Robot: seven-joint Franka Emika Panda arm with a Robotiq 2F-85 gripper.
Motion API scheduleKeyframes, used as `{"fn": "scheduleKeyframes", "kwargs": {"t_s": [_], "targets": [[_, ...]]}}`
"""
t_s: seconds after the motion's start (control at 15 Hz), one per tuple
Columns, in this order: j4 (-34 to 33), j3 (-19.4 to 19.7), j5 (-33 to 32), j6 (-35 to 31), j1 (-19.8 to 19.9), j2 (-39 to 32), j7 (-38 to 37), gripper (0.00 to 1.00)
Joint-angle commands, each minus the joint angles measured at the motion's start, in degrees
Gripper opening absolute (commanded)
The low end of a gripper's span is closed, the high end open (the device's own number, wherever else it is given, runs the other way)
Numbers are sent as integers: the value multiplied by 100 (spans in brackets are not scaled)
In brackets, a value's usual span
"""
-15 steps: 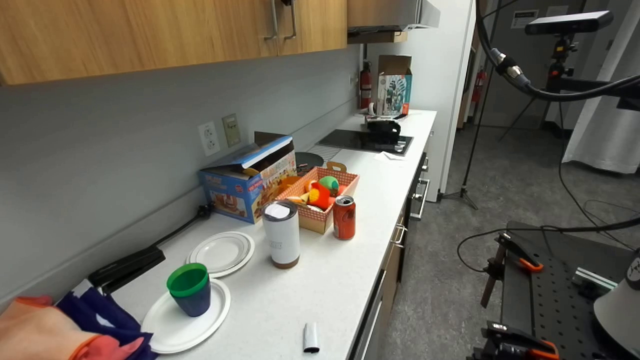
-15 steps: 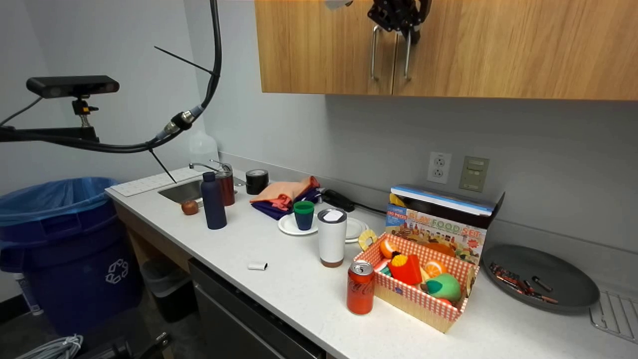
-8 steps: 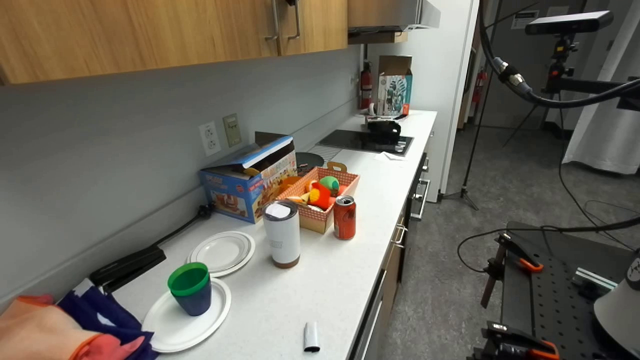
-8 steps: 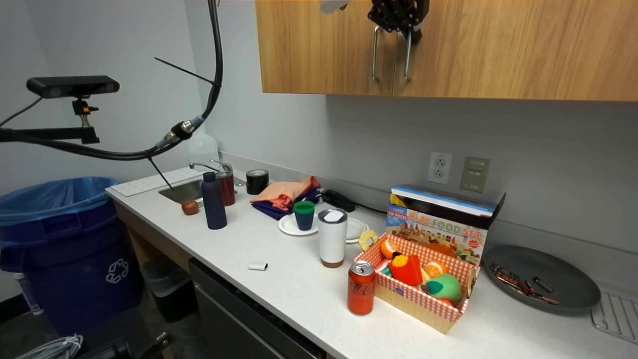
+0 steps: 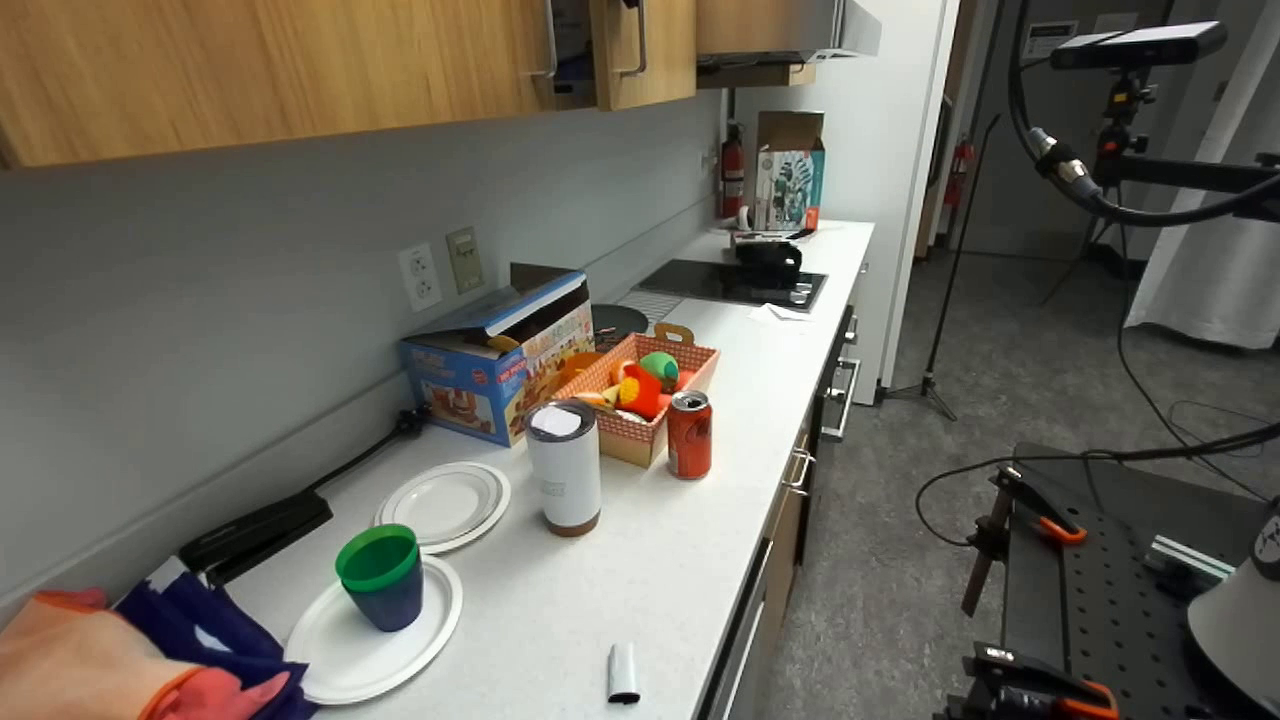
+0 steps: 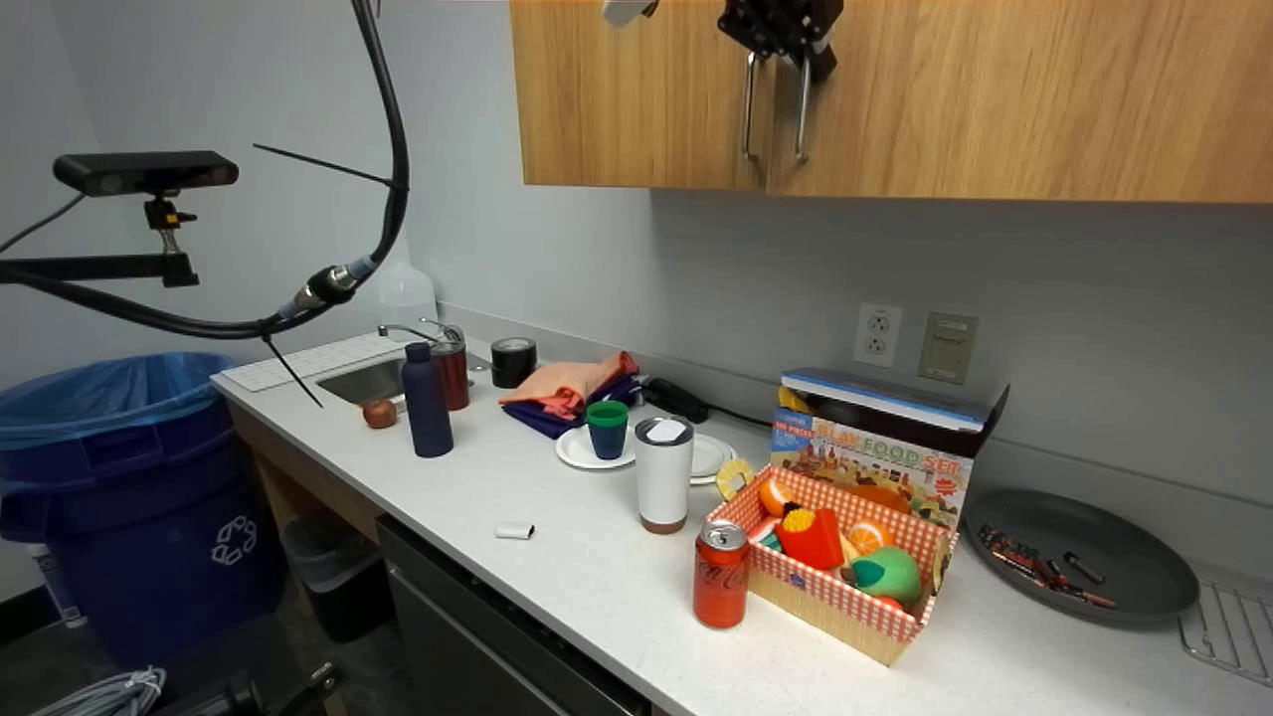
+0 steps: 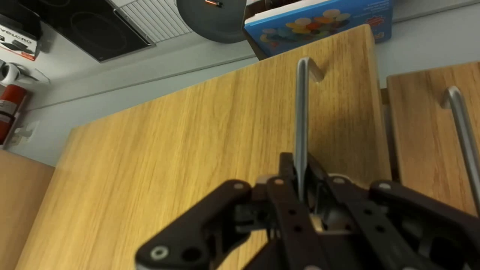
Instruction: Open the top cabinet drawer on the right
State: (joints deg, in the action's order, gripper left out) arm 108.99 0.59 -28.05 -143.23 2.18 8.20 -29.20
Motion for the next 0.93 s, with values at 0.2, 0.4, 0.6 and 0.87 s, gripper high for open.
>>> {"fn": "scheduleKeyframes", "kwargs": {"t_s": [0.2, 0.4, 0.6, 0.87], "targets": [[1228, 82, -275, 350, 754, 1100, -96, 49], [1531, 27, -309, 406, 1061, 1424, -149, 71], [1790, -46, -329, 244, 1376, 1651, -229, 96], [1954, -247, -388, -43, 1739, 1700, -516, 100]]}}
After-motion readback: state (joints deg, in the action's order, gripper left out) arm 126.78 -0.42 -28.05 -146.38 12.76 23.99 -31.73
